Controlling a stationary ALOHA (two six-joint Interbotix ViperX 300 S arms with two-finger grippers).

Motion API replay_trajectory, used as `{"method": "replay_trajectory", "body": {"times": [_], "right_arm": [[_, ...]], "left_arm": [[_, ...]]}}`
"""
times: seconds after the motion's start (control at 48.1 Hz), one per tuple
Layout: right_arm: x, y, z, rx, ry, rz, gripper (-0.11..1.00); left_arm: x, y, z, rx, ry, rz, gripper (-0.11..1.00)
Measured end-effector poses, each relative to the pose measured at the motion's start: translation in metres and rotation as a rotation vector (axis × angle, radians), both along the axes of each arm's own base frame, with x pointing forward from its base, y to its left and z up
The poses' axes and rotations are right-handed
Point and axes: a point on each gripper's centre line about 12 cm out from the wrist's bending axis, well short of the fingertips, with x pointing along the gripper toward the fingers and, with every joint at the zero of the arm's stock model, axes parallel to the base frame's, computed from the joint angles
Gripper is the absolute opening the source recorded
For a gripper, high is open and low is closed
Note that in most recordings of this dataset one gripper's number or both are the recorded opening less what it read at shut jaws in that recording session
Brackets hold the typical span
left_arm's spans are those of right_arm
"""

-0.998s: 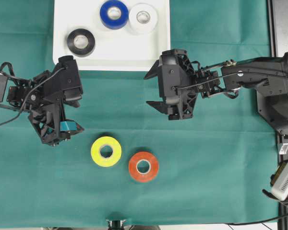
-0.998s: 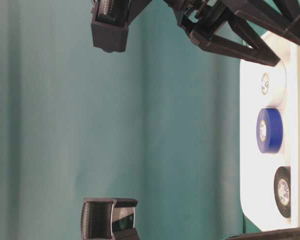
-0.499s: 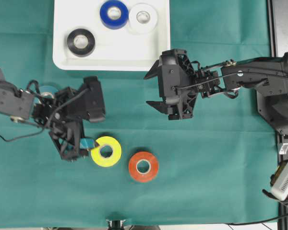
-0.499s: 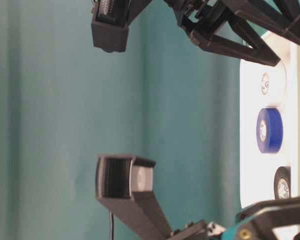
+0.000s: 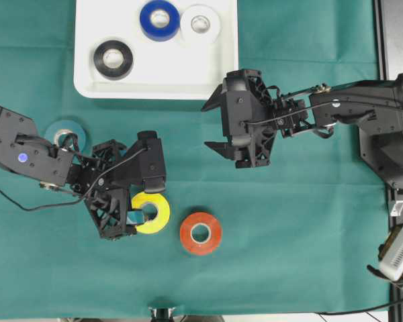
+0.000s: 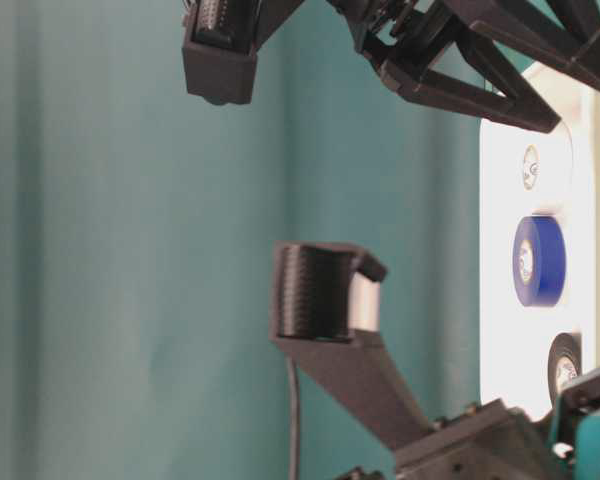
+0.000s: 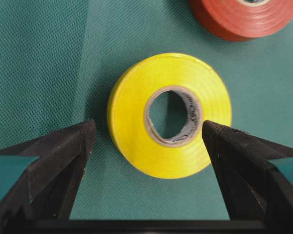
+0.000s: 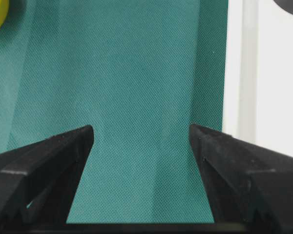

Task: Put the tape alternately from left to right into the white case.
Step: 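Move the left gripper down into the yellow roll's hole and close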

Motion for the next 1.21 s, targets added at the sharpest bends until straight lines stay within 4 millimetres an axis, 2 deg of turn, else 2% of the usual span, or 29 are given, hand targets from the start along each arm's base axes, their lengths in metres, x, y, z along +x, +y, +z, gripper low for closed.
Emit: {"method": "replay_trajectory", "body": {"times": [0.437, 0.998, 1.123, 1.206], "right_arm": [[0.000, 0.000, -0.001, 0.000, 0.002, 0.000, 0.91], [0.000, 0.000, -0.004, 0.001, 0.011, -0.001, 0.91], [0.000, 0.000, -0.004, 0.001, 0.009, -0.001, 0.91], [0.000, 0.000, -0.004, 0.003, 0.009, -0.002, 0.91]], "left_arm": [[0.007, 0.008, -0.022, 0.010, 0.021, 0.019, 1.00], [0.013, 0.007, -0.023, 0.006, 0.002, 0.018, 0.98], [0.012, 0.007, -0.025, 0.007, 0.008, 0.018, 0.90], [0.012, 0.008, -0.025, 0.008, 0.007, 0.018, 0.71]]}}
